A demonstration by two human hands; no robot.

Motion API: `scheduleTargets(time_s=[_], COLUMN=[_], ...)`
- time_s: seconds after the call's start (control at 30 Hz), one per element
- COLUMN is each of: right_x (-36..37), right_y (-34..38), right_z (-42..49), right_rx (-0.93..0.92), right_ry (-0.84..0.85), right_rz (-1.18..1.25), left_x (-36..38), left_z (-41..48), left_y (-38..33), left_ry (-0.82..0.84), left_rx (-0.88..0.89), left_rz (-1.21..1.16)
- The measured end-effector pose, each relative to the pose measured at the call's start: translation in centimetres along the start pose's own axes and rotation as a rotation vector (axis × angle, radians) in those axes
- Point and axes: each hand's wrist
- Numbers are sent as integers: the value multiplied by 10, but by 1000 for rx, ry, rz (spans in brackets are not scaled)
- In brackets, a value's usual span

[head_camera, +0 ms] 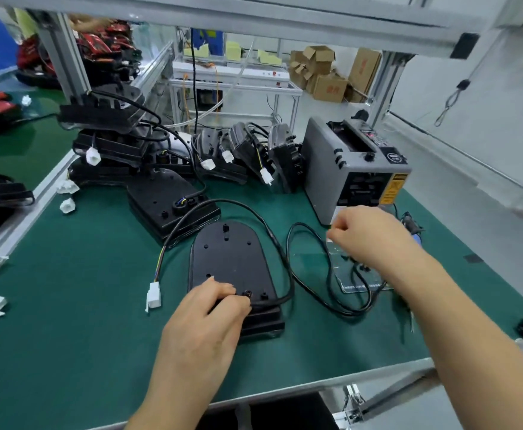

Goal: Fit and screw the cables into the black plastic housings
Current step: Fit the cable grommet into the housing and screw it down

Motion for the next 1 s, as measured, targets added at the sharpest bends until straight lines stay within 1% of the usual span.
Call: scheduleTargets(time_s=[0.07,0.1,0.2,0.27,0.37,0.5,0.57,0.67,0.77,0.83,0.9,1.0], right_x=[-3,-4,-8,-6,5,16,18,15,8,0,-7,-18], right_y=[-31,-45,-79,-96,-105,-105,-107,-118,-135,-143,-146,-129], right_z=[8,11,15,18,23,29,30,24,9,-3,-15,-26], right_rx=[199,289,453,507,555,574,583,629,655,663,632,534], right_ry=[-18,3,107,156,215,187,199,215,133,27,-53,-86], right_rz=[-199,-247,-271,-208,-39,51,127,346,632,885,1187,1582], left_x=[0,0,-1,0,-1,-2,-1,-1,-3,-4,-4,-4], left_z=[0,0,1,1,1,2,2,1,2,2,2,3], left_y=[1,1,0,0,0,-1,-1,-1,-2,-2,-2,-4], left_ry=[0,-1,12,7,20,30,27,26,31,33,31,26], left_rx=[5,8,1,0,-9,-20,-15,-10,-14,-14,-12,-15], left_rz=[-6,-7,-11,-6,-12,-7,3,-1,-12,-14,-10,-2])
Point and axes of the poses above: each hand's wrist, its own z-axis towards the middle knuckle, its own x-axis out of the palm, y = z × x
